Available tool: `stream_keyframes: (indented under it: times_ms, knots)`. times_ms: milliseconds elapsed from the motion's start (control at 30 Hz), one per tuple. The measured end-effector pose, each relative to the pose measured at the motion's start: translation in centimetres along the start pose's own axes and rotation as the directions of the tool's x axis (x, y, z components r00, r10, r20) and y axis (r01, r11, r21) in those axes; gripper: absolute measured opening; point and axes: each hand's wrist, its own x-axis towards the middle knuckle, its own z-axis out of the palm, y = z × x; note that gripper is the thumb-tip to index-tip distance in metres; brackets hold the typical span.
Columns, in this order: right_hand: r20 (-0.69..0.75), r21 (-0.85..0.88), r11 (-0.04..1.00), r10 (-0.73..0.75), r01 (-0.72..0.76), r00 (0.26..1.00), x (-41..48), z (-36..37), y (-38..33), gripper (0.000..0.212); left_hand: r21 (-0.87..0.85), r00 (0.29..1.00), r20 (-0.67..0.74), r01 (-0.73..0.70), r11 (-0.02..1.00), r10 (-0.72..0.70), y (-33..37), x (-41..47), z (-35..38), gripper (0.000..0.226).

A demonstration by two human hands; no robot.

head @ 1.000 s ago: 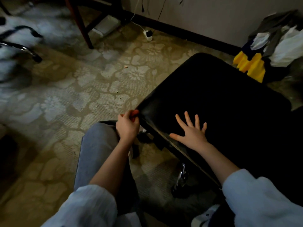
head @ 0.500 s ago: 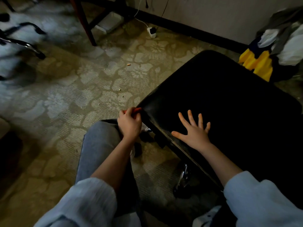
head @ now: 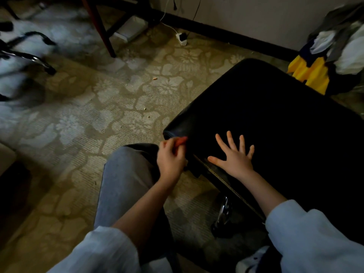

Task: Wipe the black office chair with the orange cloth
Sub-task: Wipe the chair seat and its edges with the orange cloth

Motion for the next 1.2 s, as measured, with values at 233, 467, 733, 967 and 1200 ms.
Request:
stream_keyframes:
  times_ms: [233, 467, 733, 967, 1200]
  knots:
    - [0.010, 0.001, 1.000, 0.000, 0.000, 1.000, -0.1, 0.1, 0.0, 0.079, -0.069, 0.973, -0.074, 0.216, 0.974, -0.220, 0.3, 2.3, 0.3, 0.028]
    - [0.018, 0.016, 1.000, -0.003, 0.003, 1.000, -0.1, 0.1, -0.1, 0.079, -0.072, 0.975, -0.109, 0.188, 0.979, -0.195, -0.3, 3.2, 0.5, 0.017]
    - [0.003, 0.017, 1.000, 0.016, -0.016, 1.000, -0.1, 0.3, -0.4, 0.080, 0.183, 0.996, 0.089, -0.025, 0.983, 0.009, 0.7, -0.2, 0.1, 0.015]
    - [0.018, 0.035, 0.999, 0.005, -0.006, 1.000, -2.1, -0.1, -0.1, 0.082, 0.118, 0.996, -0.050, 0.082, 0.990, -0.077, 1.1, 0.9, 0.4, 0.021]
    - [0.199, -0.095, 0.994, -0.025, 0.044, 0.980, -5.5, -0.5, 2.4, 0.112, 0.189, 0.997, 0.073, 0.018, 0.982, -0.033, 0.6, -0.4, 0.3, 0.025]
